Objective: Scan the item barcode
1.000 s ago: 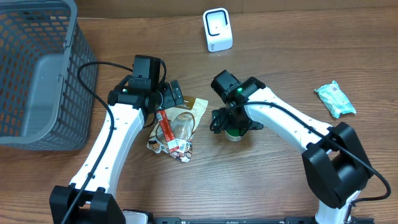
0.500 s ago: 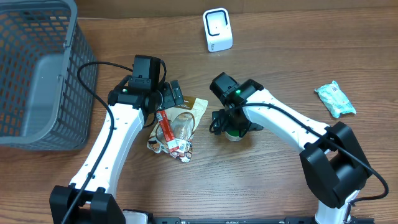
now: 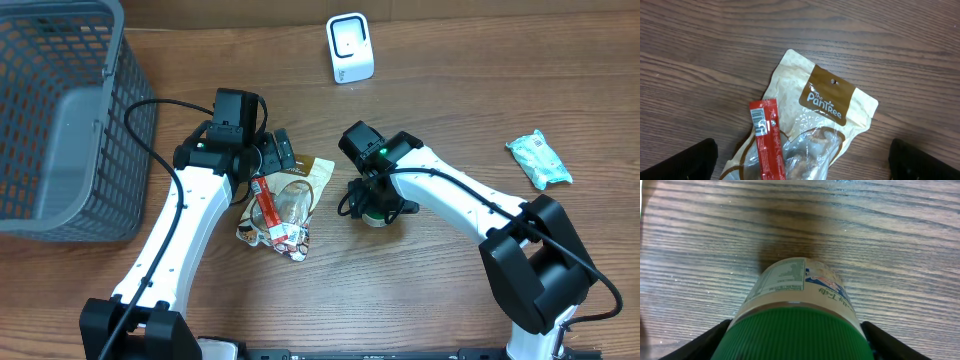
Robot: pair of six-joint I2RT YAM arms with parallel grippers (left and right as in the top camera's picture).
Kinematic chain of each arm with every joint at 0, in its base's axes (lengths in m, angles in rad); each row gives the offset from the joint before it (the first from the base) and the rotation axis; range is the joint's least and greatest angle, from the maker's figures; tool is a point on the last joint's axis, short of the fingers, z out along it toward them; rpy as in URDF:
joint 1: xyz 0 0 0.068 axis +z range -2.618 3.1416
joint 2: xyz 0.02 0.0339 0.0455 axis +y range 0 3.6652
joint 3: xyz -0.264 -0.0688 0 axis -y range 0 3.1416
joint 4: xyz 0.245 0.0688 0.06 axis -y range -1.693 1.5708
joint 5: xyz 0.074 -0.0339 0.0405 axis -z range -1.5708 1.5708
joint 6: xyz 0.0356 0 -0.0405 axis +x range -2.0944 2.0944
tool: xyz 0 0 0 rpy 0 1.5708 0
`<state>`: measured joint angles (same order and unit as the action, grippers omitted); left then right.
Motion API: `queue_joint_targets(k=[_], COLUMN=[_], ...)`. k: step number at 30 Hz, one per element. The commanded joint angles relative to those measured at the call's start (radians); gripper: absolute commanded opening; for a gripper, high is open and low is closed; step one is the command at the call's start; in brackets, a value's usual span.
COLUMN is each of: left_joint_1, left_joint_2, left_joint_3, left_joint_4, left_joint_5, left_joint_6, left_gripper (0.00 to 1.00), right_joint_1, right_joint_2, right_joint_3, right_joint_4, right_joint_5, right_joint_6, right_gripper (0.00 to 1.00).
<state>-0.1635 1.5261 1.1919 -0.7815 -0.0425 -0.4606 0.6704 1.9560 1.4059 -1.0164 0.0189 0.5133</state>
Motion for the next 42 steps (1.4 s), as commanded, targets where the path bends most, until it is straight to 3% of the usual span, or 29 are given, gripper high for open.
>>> queue_joint_targets(k=[1,12,14,17,22,29,34,39,42], left_joint_1=[0.001,0.001,0.001,0.001,0.001,0.001,0.001,0.001,0.001], left_joint_2=[-0.010,-0.010,-0.010,-0.010,-0.010,-0.010,-0.010,-0.010,-0.010], left_joint_3=[0.017,0.017,0.017,0.017,0.017,0.017,0.017,0.017,0.017], left_joint_4=[0.000,0.000,0.000,0.000,0.000,0.000,0.000,0.000,0.000], left_joint_5=[-0.013,-0.013,-0.013,-0.013,-0.013,-0.013,-0.013,-0.013,-0.013], left_joint_6=[0.023,0.023,0.023,0.023,0.023,0.023,0.023,0.023,0.023], left_gripper=[1.00,1.00,1.00,1.00,1.00,1.00,1.00,1.00,1.00], right_joint_1=[0.003,0.003,0.003,0.003,0.003,0.002,0.002,-0.003,-0.031], right_joint_2=[0.004,0.004,0.004,0.004,0.004,0.004,0.003,-0.022,-0.040], right_joint_3=[-0.012,-0.015,-0.017,-0.030,-0.056,-0.056,-0.019,0.079,0.115], right_joint_4=[0.008,0.010,0.010,0.020,0.039,0.042,-0.018,-0.117,-0.138], right_joint_5=[0.014,0.014,0.014,0.014,0.014,0.013,0.004,-0.028,-0.158], right_joint_6=[0.022,0.022,0.023,0.023,0.038,0.037,0.037,0.055,0.067], right_gripper=[0.78,0.68,0.68,0.76,0.76,0.58,0.39,0.36,0.36])
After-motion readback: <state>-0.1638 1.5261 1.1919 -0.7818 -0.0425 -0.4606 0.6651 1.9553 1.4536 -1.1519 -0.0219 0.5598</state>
